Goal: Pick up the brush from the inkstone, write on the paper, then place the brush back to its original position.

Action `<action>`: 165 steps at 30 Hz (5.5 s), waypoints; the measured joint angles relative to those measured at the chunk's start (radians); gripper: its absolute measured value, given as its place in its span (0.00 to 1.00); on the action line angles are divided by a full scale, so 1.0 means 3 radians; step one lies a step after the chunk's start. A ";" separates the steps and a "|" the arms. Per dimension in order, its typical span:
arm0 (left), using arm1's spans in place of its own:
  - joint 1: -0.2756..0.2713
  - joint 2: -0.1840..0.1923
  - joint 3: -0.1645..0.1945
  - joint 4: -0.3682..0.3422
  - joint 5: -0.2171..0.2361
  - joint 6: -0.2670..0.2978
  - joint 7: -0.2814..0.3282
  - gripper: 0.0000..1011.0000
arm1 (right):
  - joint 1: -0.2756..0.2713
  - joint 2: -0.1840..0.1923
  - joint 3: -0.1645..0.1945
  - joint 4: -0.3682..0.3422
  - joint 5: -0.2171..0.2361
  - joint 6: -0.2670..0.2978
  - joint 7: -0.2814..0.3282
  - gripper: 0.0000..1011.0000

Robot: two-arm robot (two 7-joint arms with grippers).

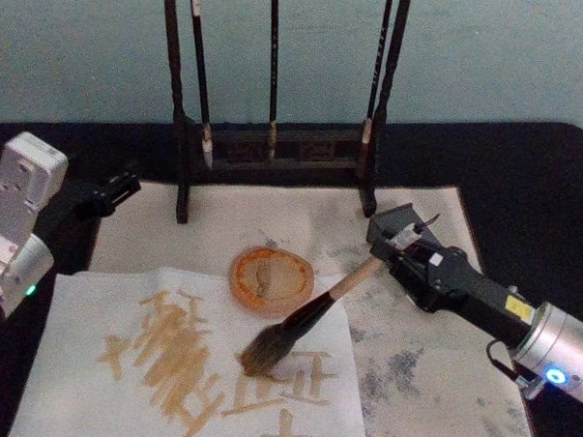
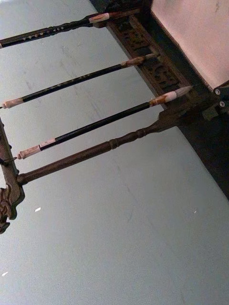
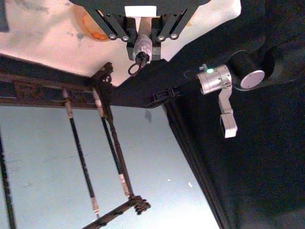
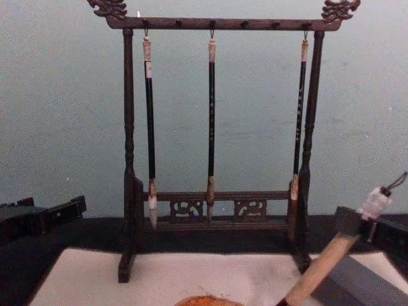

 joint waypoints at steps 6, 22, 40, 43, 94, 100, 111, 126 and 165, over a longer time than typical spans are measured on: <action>0.0000 0.0000 0.0000 0.0000 0.0000 0.0000 0.0000 0.99 | -0.0051 0.0036 0.0091 -0.0004 0.0068 -0.0022 0.0004 0.16; 0.0000 0.0000 0.0000 0.0000 0.0000 0.0000 0.0000 0.99 | 0.0099 -0.0053 0.0209 0.0039 0.0508 0.0104 0.0093 0.16; 0.0000 0.0000 0.0000 0.0000 0.0000 0.0000 0.0000 0.99 | 0.0564 -0.0282 0.0066 0.0617 0.0750 0.0251 0.0005 0.16; 0.0000 0.0000 0.0000 0.0000 0.0000 0.0000 0.0000 0.99 | 0.0612 -0.0312 0.0054 0.0707 0.0766 0.0260 0.0005 0.16; 0.0000 0.0000 0.0000 0.0000 0.0000 0.0000 0.0000 0.99 | 0.1049 -0.0553 -0.0022 0.1749 0.1007 0.0695 -0.0139 0.16; 0.0000 0.0000 0.0000 0.0000 0.0000 0.0000 0.0000 0.99 | 0.1041 -0.0546 -0.0022 0.1749 0.1021 0.0707 -0.0160 0.16; 0.0000 0.0000 0.0000 0.0000 0.0000 0.0000 0.0000 0.99 | 0.1062 -0.0548 -0.0027 0.1833 0.1064 0.0761 -0.0177 0.16; 0.0000 0.0000 0.0000 0.0000 0.0000 0.0000 0.0000 0.99 | 0.1128 -0.0573 -0.0029 0.2004 0.1071 0.0780 -0.0169 0.16; 0.0000 0.0000 0.0000 0.0000 0.0000 0.0000 0.0000 0.99 | 0.1149 -0.0578 0.0001 0.2047 0.0977 0.0790 -0.0336 0.53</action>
